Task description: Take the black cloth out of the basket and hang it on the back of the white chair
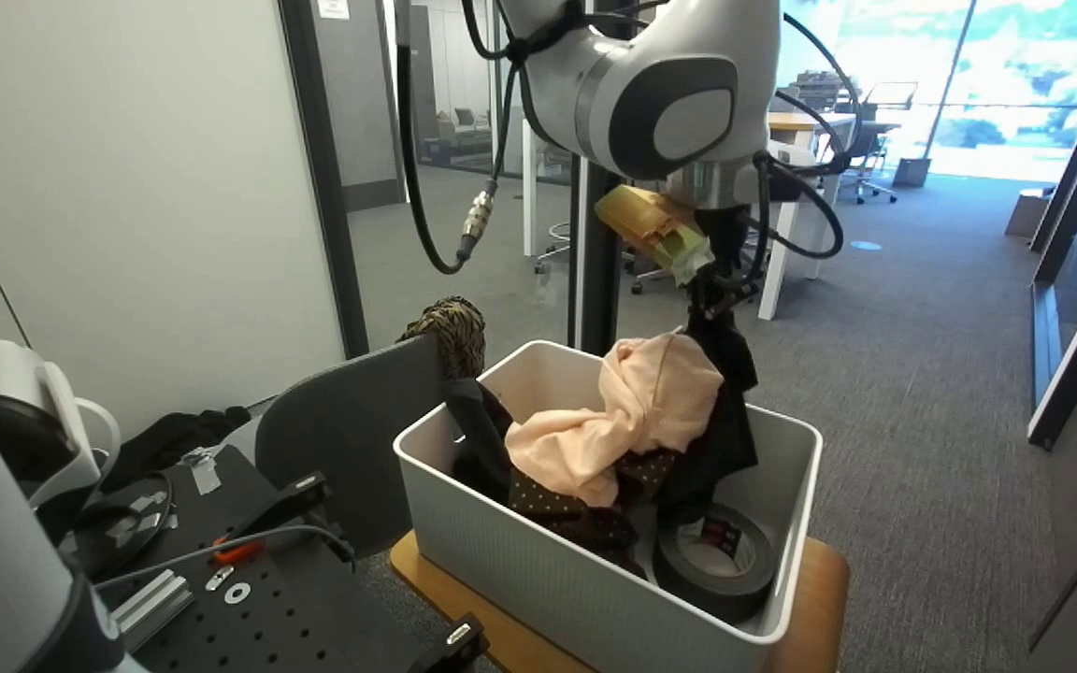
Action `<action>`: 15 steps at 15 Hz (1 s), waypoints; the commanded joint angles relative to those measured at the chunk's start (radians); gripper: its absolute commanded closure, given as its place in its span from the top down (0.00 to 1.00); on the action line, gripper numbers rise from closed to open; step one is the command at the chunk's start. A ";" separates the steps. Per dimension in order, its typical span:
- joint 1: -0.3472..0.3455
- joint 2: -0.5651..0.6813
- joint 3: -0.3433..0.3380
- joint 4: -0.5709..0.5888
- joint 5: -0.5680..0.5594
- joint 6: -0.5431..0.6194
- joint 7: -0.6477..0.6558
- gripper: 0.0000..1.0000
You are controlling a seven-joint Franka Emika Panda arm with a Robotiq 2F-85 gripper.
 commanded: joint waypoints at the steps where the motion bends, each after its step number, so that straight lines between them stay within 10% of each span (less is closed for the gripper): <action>1: -0.005 -0.122 0.052 -0.027 0.022 -0.018 -0.155 0.10; 15: 0.136 -0.325 0.074 0.123 0.167 -0.332 -0.812 0.10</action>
